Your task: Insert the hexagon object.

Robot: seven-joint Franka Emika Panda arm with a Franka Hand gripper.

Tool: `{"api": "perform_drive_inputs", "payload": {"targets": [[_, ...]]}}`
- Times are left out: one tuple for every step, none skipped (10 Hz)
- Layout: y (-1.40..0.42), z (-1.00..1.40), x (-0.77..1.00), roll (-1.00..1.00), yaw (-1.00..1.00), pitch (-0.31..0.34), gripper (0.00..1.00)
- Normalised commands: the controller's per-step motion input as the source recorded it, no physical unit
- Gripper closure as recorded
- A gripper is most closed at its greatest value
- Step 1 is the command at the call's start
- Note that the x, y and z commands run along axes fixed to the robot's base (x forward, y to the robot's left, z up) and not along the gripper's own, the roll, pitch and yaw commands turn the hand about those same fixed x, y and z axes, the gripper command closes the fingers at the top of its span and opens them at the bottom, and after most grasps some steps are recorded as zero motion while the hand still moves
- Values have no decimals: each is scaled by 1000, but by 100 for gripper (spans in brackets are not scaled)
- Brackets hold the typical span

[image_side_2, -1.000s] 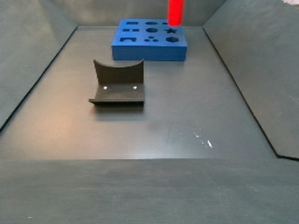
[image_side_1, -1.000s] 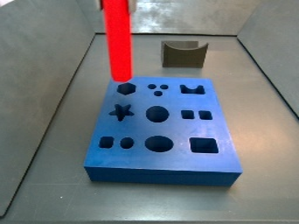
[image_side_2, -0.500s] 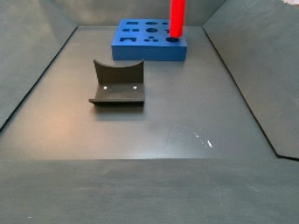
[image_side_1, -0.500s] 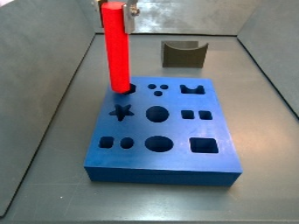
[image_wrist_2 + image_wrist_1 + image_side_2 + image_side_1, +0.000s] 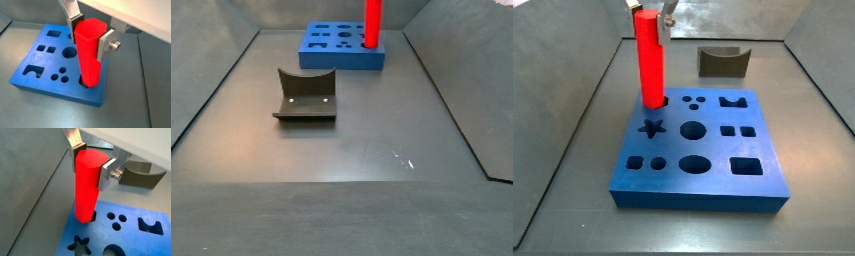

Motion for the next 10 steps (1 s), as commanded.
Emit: {"api": "perform_drive_inputs", "payload": {"targets": [[17,-457,114,169,0,0,100],[20,-463,169,164,0,0,100],[23,-417,220,170,0,0,100],[9,-403,220,174,0,0,100],[17,-363,240,190,0,0,100],[0,-391,169,214,0,0,100],[0,-603,0,187,-54,-130,100],[-11,-660,-103,121,-51,-264,100],[-9,-611,-126,99,-34,-299,100],[0,-580,-120,90,-14,-314,100]]}}
